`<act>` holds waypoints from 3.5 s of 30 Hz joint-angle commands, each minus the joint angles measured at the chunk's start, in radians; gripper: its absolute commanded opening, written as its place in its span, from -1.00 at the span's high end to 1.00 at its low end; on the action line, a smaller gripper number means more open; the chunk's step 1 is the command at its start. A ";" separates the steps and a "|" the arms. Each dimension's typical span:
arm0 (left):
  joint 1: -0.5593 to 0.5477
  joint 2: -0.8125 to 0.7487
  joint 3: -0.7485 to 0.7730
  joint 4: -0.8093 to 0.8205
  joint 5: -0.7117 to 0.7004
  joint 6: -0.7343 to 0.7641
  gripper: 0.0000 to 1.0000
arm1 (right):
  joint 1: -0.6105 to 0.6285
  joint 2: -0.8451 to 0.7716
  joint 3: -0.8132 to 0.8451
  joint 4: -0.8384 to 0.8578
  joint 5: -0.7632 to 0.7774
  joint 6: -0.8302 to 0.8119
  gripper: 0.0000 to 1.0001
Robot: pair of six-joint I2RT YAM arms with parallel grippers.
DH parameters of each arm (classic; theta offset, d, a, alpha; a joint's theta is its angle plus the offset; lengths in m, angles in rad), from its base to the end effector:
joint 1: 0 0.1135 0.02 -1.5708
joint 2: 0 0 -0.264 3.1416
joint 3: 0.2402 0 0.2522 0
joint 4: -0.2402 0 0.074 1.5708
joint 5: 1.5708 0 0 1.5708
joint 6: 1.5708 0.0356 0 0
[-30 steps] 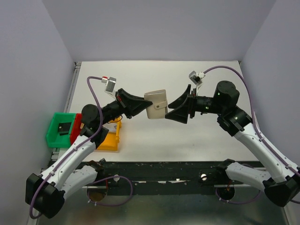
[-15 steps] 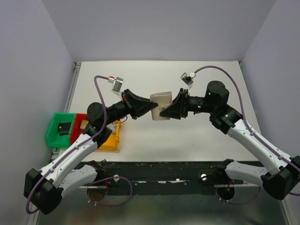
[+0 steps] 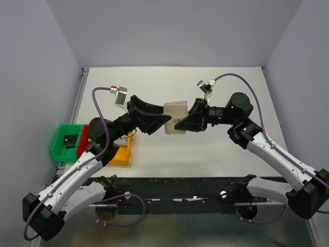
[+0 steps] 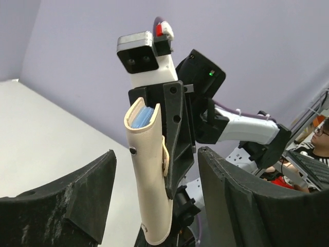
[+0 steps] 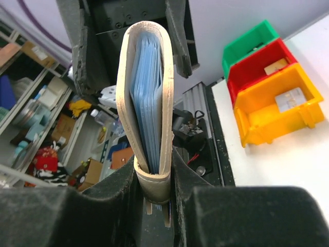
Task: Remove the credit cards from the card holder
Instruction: Open the card holder.
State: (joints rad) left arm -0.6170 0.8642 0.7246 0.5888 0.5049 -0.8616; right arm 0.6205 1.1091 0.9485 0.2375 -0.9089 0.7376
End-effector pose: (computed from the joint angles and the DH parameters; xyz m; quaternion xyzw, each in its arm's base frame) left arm 0.1485 -0.1264 0.3853 0.1471 0.5370 -0.6507 0.5164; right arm 0.1866 0.1679 0.3773 -0.2858 0.6282 0.6461 0.3257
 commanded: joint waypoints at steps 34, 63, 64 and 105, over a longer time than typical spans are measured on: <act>0.040 0.170 0.039 0.482 0.342 -0.244 0.35 | 0.002 0.035 0.030 0.212 -0.266 0.074 0.69; 0.036 -0.017 0.118 -0.425 -0.198 0.043 1.00 | 0.076 -0.098 0.330 -0.761 0.464 -0.448 -0.54; 0.034 -0.024 0.108 -0.413 -0.215 0.032 1.00 | 0.076 -0.113 0.287 -0.694 0.461 -0.414 -0.57; 0.030 -0.094 0.018 -0.150 -0.086 0.019 -0.41 | 0.056 0.124 0.118 0.143 -0.100 0.069 0.81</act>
State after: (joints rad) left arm -0.5846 0.7929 0.7547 0.3969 0.3241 -0.8875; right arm 0.6853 1.2438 1.0672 0.3000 -0.8967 0.7937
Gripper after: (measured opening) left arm 0.695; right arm 0.263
